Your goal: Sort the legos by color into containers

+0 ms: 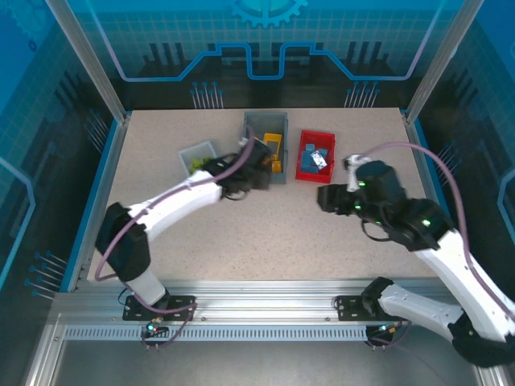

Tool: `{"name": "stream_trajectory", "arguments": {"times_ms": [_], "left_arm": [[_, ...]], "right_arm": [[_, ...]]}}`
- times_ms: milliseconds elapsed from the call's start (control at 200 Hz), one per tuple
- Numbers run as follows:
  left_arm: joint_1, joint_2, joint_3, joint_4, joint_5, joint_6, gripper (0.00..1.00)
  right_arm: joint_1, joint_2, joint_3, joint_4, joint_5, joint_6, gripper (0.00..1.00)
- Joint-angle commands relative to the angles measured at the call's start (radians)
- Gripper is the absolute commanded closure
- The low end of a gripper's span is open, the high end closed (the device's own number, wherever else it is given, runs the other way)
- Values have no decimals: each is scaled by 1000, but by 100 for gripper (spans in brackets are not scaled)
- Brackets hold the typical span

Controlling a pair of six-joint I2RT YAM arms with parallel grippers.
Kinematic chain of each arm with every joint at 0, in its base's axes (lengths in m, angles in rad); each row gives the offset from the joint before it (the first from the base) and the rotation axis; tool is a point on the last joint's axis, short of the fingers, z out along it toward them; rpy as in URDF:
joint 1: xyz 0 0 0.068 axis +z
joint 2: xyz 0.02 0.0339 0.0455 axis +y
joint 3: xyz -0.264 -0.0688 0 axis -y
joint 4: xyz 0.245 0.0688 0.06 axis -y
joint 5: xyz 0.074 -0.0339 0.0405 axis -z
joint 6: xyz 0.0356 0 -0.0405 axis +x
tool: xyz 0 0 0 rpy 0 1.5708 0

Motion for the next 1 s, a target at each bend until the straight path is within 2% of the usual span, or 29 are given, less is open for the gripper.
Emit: {"name": "stream_trajectory", "arguments": {"times_ms": [0,155,295,580,660,715,745,850,995], "left_arm": [[144,-21,-38,-77,62,-5,74],[347,54,-23,-50,130,-8,74],[452,179,47,-72,148,-67,74],[473,322,137,-97,69,-146,72],[482,338,154,-107,67,-156,65],[481,342,166,-119,61,-158,55],[482,342,169,-124,60,-161,53],[481,323,167,-125,56,-166,48],[480,279,162,-121,55,-163,47]], "right_arm": [[105,90,-21,218,-12,-58,30],[169,202,-65,431,-39,-70,30],[187,279,-69,499,-41,-58,30],[206,312,-102,512,-38,-27,30],[207,307,-116,511,-36,-21,29],[206,304,-123,511,-37,-18,28],[206,302,-128,511,-35,-16,28],[206,301,-134,510,-33,-13,27],[204,295,-138,507,-27,-13,27]]}}
